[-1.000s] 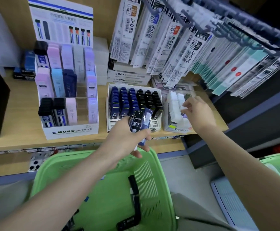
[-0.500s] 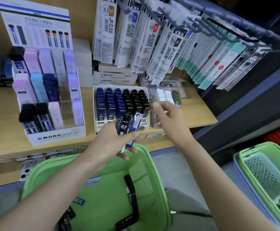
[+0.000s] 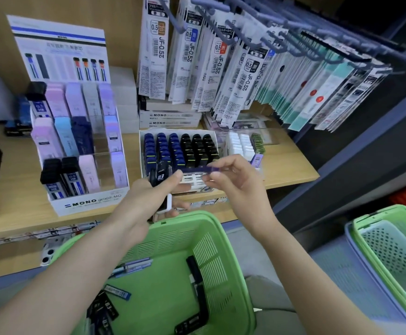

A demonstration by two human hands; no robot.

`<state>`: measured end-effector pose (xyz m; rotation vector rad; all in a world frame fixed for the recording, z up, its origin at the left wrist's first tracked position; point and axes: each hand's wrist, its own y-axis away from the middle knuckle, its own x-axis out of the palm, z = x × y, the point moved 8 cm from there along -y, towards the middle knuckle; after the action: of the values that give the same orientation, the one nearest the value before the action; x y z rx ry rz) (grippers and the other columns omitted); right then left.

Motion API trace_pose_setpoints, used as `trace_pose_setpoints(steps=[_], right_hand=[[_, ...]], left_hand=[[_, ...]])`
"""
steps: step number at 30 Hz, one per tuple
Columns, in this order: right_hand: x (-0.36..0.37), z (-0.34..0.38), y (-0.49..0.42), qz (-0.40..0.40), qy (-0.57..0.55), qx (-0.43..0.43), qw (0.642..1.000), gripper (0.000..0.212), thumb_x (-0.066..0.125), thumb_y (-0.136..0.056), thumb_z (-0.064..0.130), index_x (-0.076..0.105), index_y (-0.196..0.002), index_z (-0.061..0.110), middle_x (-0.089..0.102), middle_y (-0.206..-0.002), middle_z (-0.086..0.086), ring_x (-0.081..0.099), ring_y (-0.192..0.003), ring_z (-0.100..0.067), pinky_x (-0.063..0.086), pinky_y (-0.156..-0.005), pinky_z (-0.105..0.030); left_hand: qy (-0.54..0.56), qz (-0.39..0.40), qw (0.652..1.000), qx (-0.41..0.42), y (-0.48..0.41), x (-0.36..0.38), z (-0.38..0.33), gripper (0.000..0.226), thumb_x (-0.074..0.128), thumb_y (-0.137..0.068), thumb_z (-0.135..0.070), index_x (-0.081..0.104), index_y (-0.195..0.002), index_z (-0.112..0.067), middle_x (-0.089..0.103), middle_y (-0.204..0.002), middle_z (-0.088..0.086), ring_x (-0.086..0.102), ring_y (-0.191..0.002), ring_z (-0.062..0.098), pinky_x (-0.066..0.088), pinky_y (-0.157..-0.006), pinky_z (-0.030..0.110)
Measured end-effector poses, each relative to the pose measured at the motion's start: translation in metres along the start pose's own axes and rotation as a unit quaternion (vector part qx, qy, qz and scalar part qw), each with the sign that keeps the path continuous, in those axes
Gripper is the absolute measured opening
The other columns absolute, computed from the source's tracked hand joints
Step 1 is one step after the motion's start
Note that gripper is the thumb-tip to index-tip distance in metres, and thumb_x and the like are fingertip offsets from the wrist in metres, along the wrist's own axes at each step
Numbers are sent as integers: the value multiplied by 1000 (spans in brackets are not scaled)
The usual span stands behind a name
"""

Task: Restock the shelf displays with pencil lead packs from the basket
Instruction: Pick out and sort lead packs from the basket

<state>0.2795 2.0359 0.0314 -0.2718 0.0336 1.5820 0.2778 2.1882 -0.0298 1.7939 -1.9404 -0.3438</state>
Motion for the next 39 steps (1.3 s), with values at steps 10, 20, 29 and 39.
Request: trace_pose_setpoints(steps=[10, 20, 29, 39], right_hand=[[37, -2, 16, 106, 152, -74, 980, 29, 65, -85, 3, 59, -103, 26, 56, -110, 8, 61, -93, -3, 48, -82, -13], [36, -16, 1, 73, 126, 56, 988, 18, 66, -86, 15, 62, -97, 28, 65, -89, 3, 60, -70, -12, 56, -71, -37], [31, 3, -11, -36, 31, 21, 999, 13, 58, -91, 9, 53, -93, 21, 63, -86, -3, 64, -70, -14, 55, -72, -28], [100, 54, -34, -15, 133, -66, 989, 20, 61, -89, 13, 57, -86, 32, 67, -84, 3, 66, -78, -16, 54, -72, -29]], left_hand=[[-20, -62, 995, 71, 0, -19, -19, 2, 65, -87, -17, 64, -88, -16, 55, -43, -6, 45, -33, 7, 38, -36, 15], [-226, 61, 963, 133, 12, -3, -22, 7, 63, -88, -12, 62, -94, -15, 53, -39, -6, 46, -34, 8, 37, -37, 21], [-187, -32, 970, 150, 19, -50, -33, 12, 63, -88, -27, 59, -93, -16, 64, -64, -2, 49, -42, 15, 39, -42, 23], [-119, -127, 967, 186, 52, -127, -53, 12, 63, -89, -19, 58, -91, -9, 57, -56, 8, 46, -36, 15, 36, -36, 20]])
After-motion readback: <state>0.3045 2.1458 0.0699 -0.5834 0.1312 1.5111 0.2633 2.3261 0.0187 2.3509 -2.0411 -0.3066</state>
